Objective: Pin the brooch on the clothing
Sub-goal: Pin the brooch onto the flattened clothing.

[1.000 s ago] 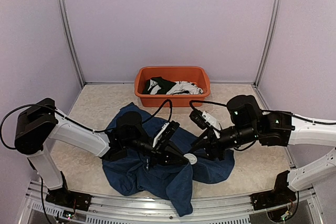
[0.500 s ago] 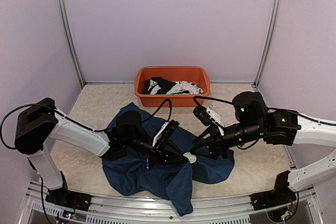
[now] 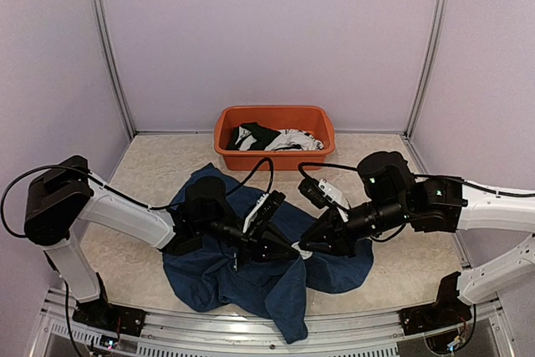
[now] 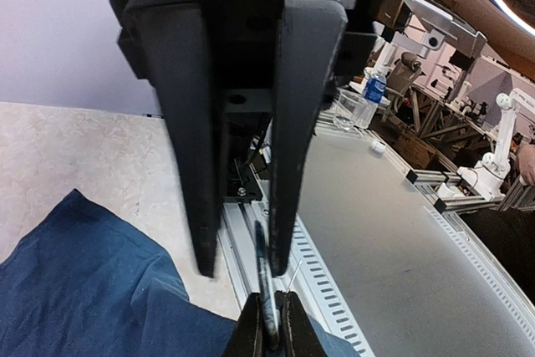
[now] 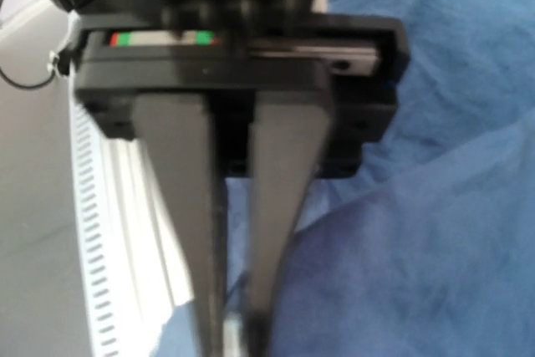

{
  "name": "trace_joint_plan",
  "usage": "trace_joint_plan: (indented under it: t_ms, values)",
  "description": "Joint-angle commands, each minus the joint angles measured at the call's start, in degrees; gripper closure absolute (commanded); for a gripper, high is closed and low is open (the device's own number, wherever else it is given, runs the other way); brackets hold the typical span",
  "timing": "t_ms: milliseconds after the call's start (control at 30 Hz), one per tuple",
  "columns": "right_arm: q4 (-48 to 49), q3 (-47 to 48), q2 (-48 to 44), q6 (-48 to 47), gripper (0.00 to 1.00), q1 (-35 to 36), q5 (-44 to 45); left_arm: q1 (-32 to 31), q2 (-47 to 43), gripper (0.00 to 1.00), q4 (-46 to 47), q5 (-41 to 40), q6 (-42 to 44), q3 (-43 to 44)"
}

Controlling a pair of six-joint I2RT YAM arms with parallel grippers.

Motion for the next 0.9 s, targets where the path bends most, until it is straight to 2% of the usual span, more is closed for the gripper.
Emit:
trace_joint_plan:
  t_ms: [0, 33, 433, 667, 867]
  values:
    - [0.19, -0.02, 0.42, 0.01, 0.92, 0.17, 1.54, 0.1, 0.72, 0.93, 0.25, 0.33, -0.26, 1.43]
    - [0.15, 0.04, 0.38, 0.13, 1.0, 0.18, 1.64, 0.12, 0.67, 0.91, 0.31, 0.18, -0.3, 1.29]
    - [4.47, -3.97, -3.92, 7.68, 1.0, -0.19, 3.4, 1.45, -3.88, 0.64, -1.96, -4.27, 3.43, -1.7]
    - [9.59, -6.53, -4.4, 12.04, 1.0, -0.45, 0.2, 0.47, -6.93, 0.57, -12.92, -7.35, 11.82, 1.22]
    - [13.43, -8.43, -5.09, 14.14, 1.0, -1.27, -2.1, -0.69, -6.99, 0.53, -15.34, -7.08, 14.99, 2.69]
